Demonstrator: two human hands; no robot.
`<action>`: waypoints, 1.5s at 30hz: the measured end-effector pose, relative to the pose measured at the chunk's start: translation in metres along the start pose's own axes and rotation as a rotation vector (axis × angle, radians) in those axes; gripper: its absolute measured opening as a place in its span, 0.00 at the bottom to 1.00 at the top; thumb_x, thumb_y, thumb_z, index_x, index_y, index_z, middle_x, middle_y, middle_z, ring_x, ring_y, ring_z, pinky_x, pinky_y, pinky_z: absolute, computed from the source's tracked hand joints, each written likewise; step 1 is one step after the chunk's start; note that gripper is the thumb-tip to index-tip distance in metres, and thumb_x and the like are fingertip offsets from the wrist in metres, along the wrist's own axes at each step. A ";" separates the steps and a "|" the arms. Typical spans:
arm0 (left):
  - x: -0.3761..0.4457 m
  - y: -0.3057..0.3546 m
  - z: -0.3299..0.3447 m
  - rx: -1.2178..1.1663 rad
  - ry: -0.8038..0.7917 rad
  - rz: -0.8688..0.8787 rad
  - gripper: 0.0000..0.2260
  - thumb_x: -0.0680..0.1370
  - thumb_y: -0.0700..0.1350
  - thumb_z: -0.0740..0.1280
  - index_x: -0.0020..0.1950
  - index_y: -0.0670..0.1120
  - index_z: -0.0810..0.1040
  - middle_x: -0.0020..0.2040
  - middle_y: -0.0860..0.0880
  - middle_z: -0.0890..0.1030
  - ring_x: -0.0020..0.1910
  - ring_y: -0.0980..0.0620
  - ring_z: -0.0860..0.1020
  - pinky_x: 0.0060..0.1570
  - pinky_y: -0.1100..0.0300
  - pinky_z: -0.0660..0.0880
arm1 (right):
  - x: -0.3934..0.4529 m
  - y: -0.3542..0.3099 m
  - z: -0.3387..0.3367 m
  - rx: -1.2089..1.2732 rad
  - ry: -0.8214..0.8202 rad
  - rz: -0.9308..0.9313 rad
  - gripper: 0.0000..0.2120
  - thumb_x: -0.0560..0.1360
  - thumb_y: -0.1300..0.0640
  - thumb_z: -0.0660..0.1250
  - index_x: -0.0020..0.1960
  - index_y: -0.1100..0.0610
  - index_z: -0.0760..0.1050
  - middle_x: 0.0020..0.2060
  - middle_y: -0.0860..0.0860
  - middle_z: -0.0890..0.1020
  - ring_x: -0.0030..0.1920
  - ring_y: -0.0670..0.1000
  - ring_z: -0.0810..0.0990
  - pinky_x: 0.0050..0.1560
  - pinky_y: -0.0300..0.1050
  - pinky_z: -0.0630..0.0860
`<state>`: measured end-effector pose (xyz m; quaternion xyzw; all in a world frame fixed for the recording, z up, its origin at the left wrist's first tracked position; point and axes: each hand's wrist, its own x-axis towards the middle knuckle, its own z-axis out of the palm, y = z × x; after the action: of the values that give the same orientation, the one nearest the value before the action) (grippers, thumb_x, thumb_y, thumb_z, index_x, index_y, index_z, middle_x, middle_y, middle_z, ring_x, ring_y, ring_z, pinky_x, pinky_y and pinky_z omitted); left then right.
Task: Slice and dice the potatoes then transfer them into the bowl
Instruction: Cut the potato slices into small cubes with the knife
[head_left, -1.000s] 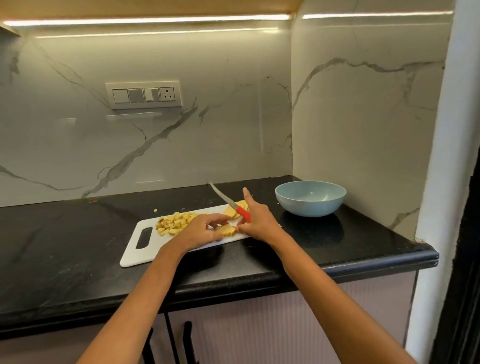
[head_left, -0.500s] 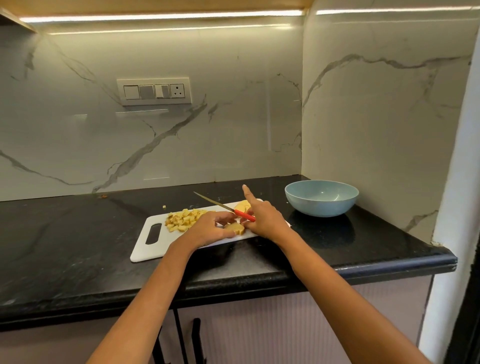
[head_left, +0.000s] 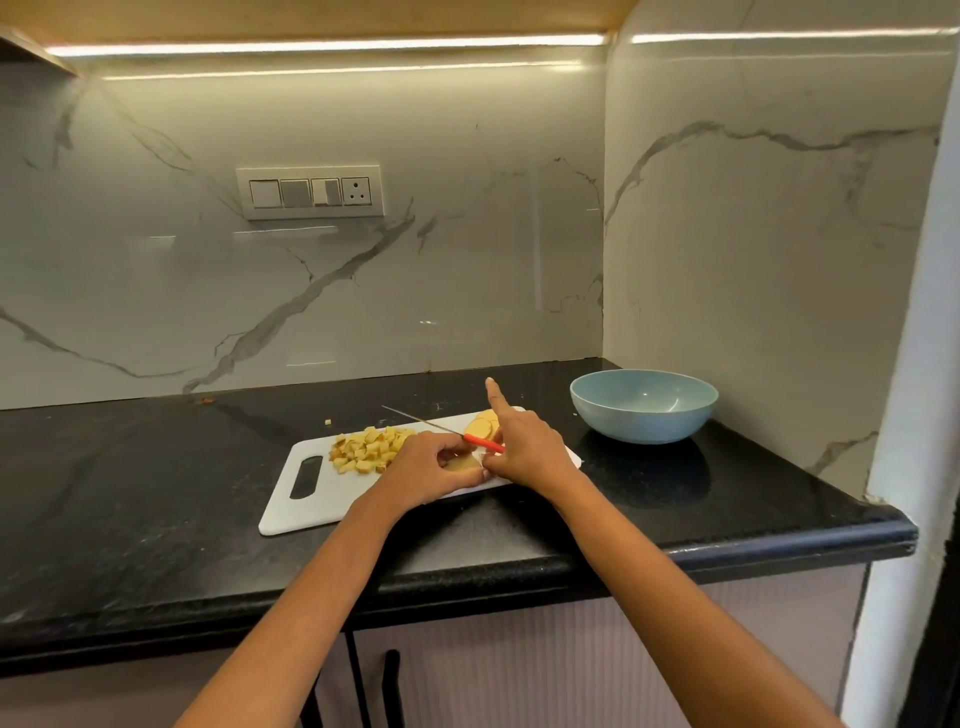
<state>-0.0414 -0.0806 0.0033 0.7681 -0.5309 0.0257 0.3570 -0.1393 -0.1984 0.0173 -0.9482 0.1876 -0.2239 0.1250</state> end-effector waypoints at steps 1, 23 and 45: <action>0.001 0.000 -0.001 0.000 -0.028 -0.007 0.17 0.71 0.50 0.72 0.56 0.45 0.80 0.46 0.49 0.82 0.45 0.53 0.78 0.44 0.66 0.73 | 0.000 0.000 0.000 -0.002 0.002 0.007 0.45 0.74 0.54 0.69 0.77 0.51 0.39 0.57 0.55 0.78 0.57 0.53 0.77 0.56 0.47 0.74; 0.007 -0.010 -0.011 -0.067 -0.189 -0.054 0.18 0.74 0.43 0.69 0.64 0.49 0.75 0.62 0.49 0.77 0.58 0.52 0.75 0.59 0.59 0.72 | 0.001 -0.003 -0.001 0.379 0.037 0.181 0.39 0.74 0.60 0.67 0.77 0.55 0.48 0.72 0.56 0.64 0.69 0.55 0.66 0.63 0.45 0.67; -0.016 -0.005 -0.008 -0.008 0.071 -0.135 0.18 0.74 0.46 0.70 0.62 0.43 0.77 0.59 0.46 0.79 0.50 0.56 0.73 0.48 0.67 0.68 | -0.084 -0.042 -0.015 -0.284 0.066 0.110 0.11 0.78 0.58 0.57 0.56 0.58 0.74 0.50 0.55 0.79 0.49 0.54 0.79 0.40 0.42 0.66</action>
<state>-0.0418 -0.0629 0.0003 0.7994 -0.4650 0.0269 0.3795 -0.2036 -0.1284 0.0115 -0.9368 0.2729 -0.2189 -0.0045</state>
